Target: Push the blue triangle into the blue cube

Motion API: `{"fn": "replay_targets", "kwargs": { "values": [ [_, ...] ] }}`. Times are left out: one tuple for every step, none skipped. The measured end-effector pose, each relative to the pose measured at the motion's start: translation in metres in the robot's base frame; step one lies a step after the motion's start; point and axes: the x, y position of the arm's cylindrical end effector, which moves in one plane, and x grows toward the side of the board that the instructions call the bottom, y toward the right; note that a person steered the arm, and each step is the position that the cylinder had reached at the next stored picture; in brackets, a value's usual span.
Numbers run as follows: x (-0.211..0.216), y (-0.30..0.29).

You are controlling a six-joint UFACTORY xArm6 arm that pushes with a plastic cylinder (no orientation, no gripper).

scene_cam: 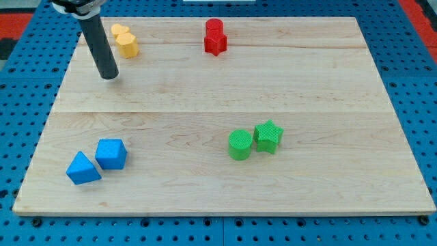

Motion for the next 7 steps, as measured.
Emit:
{"fn": "replay_targets", "kwargs": {
  "values": [
    [0.0, 0.0],
    [-0.007, 0.0],
    [-0.01, -0.003],
    [-0.018, -0.006],
    [-0.018, -0.006],
    [-0.018, -0.006],
    [-0.018, -0.006]
  ]
}}
